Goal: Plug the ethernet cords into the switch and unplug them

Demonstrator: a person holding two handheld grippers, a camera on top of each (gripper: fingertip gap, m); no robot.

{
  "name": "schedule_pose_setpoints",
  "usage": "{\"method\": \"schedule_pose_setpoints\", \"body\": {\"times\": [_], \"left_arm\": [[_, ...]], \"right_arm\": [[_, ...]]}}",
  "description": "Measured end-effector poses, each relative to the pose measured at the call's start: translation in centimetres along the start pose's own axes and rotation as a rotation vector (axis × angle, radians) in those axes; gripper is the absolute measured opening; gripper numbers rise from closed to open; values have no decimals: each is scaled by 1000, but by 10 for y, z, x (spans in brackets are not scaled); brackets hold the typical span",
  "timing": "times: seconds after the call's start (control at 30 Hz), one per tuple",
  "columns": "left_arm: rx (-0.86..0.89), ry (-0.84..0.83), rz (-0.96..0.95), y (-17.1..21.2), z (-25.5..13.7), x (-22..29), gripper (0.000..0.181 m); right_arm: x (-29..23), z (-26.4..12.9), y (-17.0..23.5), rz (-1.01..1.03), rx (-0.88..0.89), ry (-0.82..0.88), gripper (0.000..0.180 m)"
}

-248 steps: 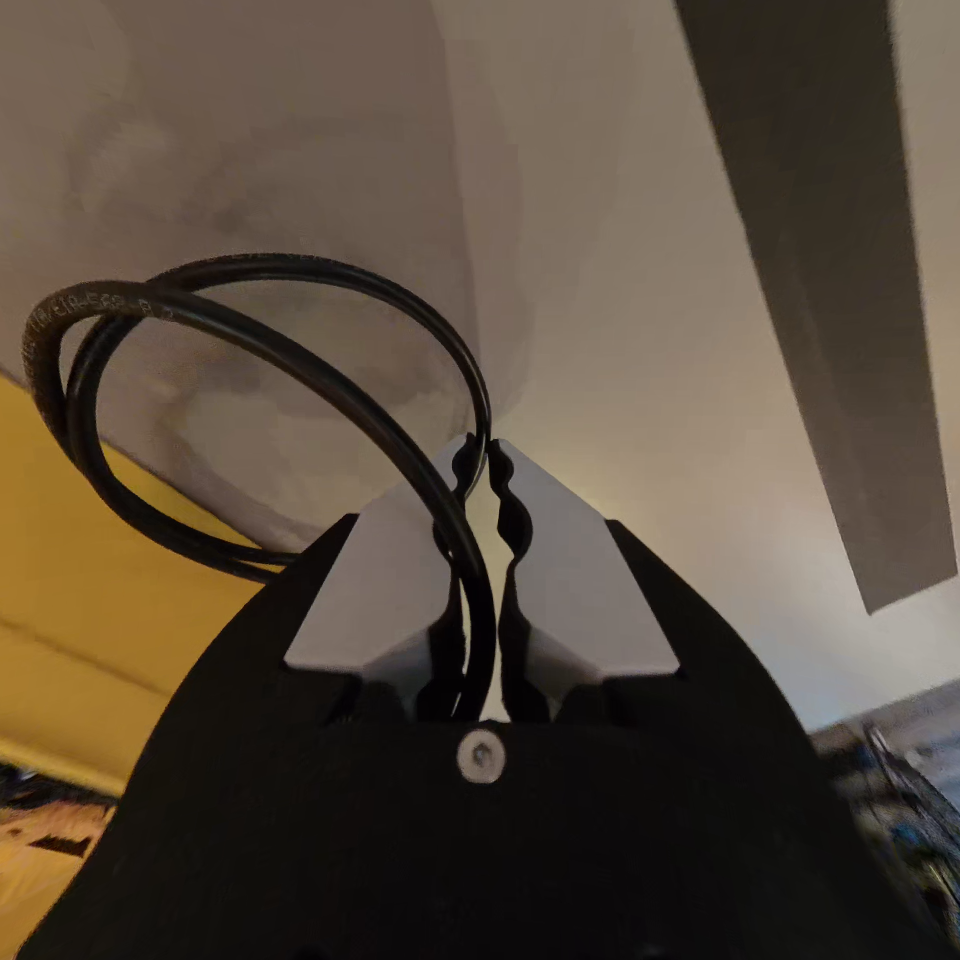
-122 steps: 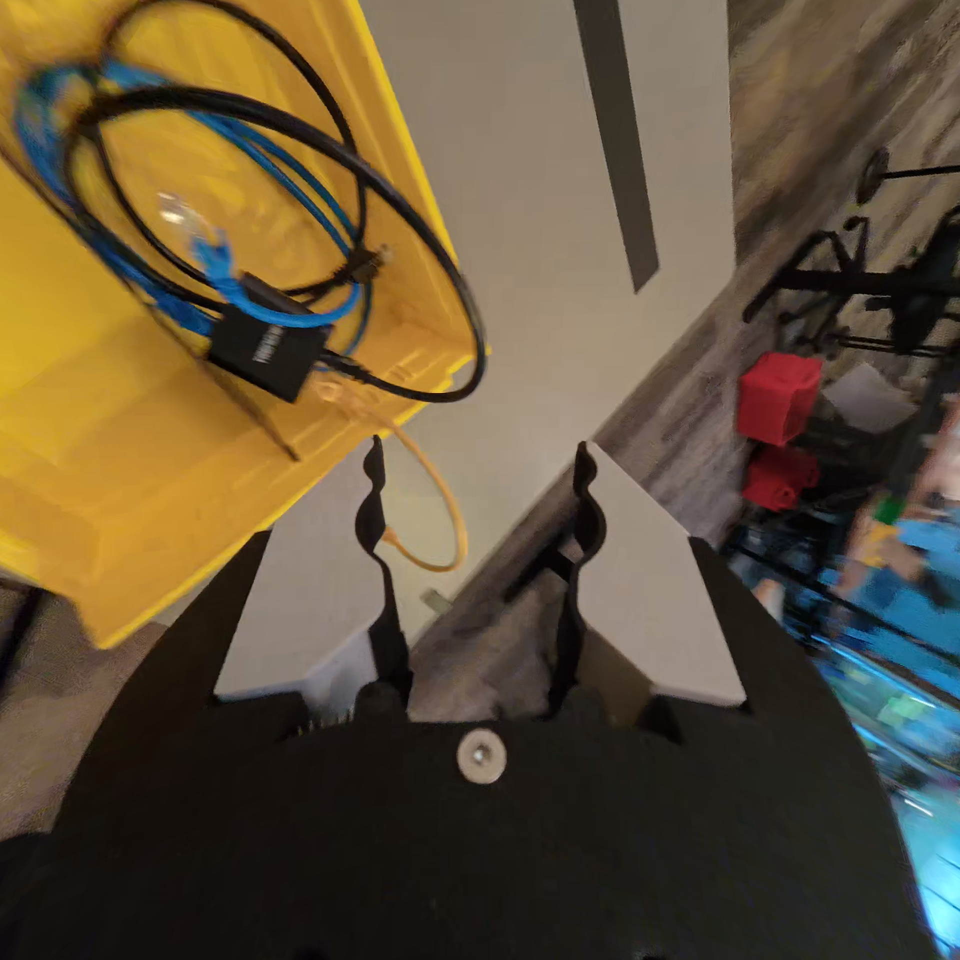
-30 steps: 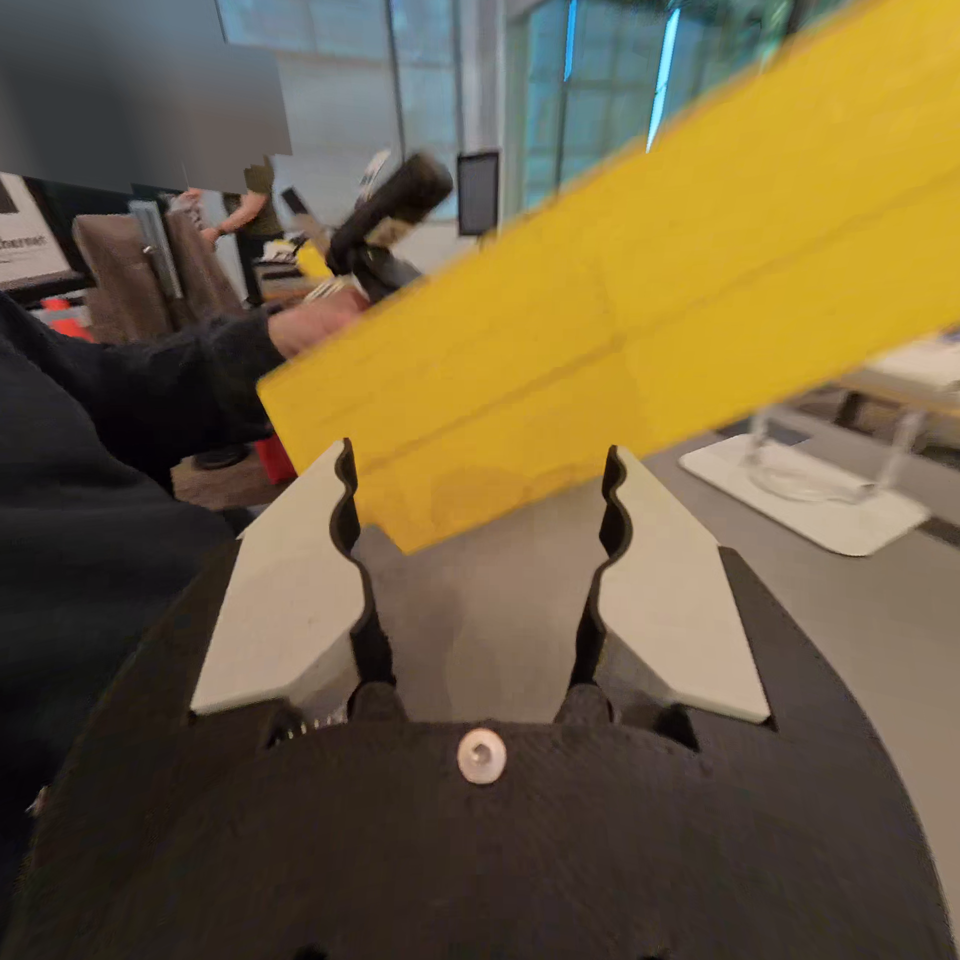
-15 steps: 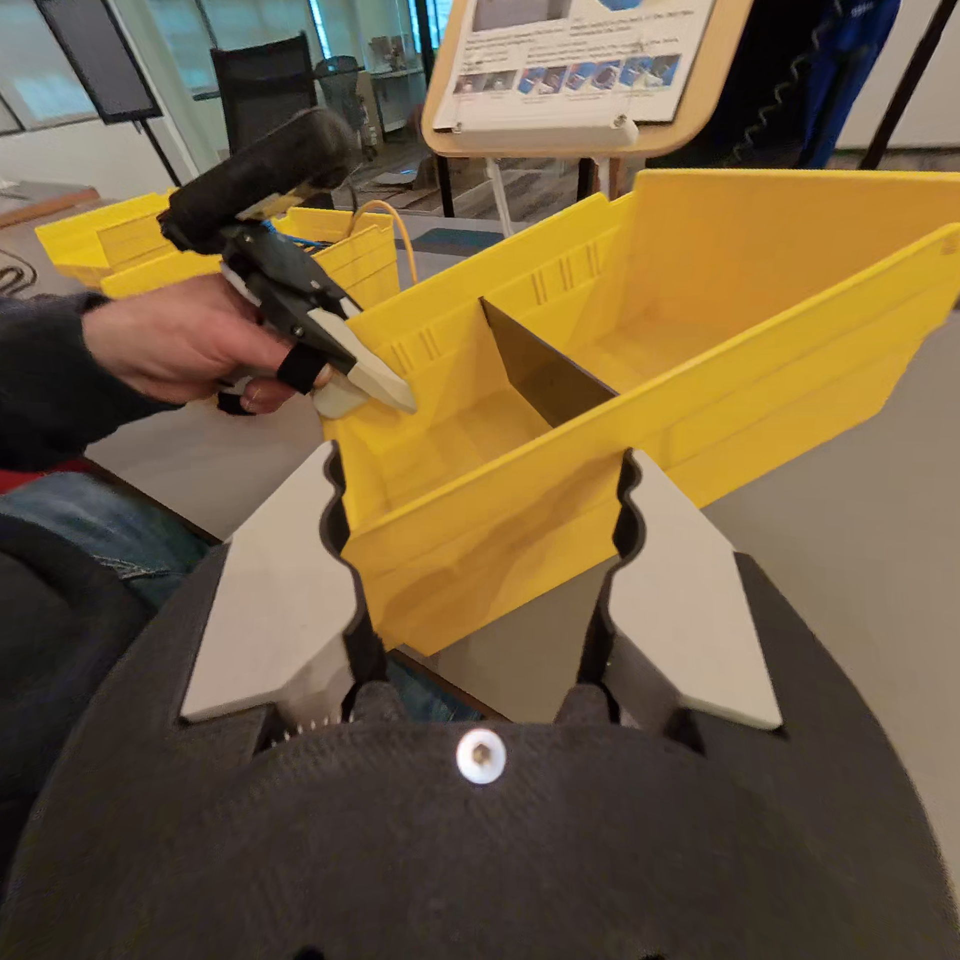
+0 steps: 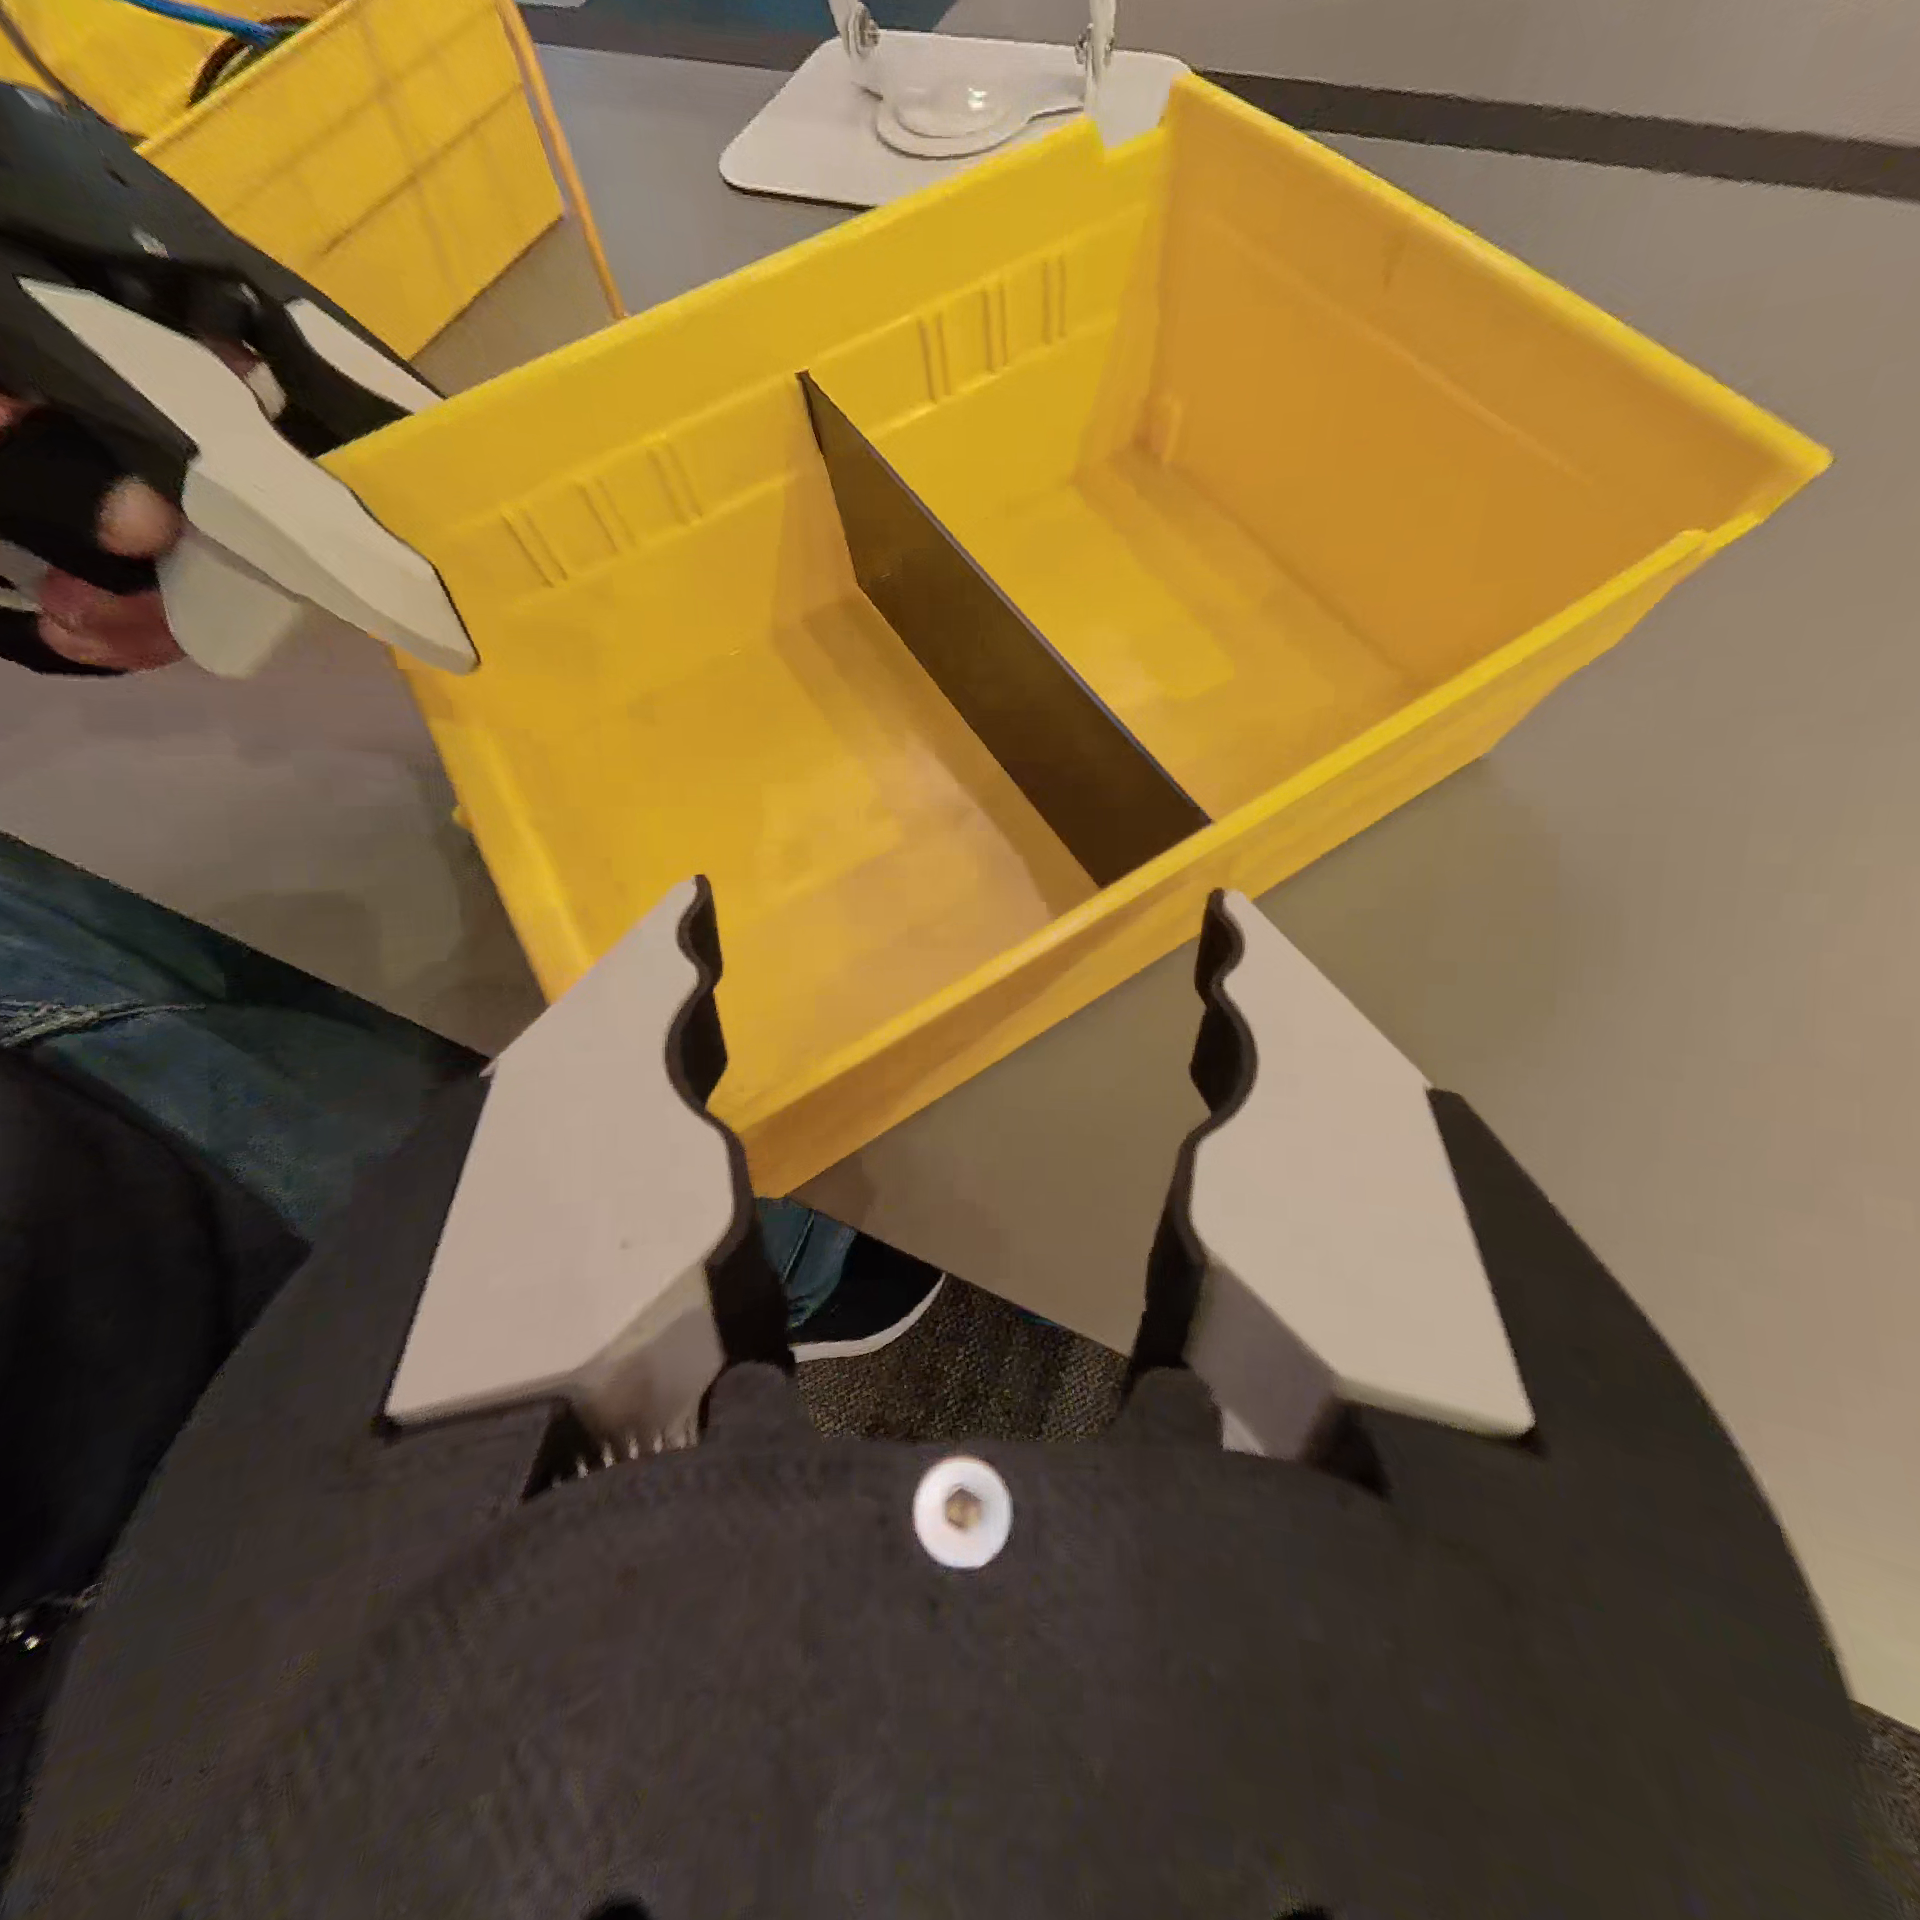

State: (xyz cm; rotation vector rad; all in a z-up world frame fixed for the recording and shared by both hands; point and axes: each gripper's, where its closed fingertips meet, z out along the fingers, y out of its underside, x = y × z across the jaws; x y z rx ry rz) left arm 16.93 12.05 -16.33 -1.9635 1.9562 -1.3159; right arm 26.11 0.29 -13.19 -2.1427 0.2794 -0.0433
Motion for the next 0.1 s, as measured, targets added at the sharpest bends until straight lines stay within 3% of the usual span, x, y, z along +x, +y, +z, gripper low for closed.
{"method": "schedule_pose_setpoints", "body": {"times": [0.03,0.1], "left_arm": [[9,9,0,2,-9,4,75],[46,49,-3,2,-34,20,74]], "right_arm": [[-5,-2,-1,-18,2,4,95],[-13,-4,0,-34,3,7,98]]}}
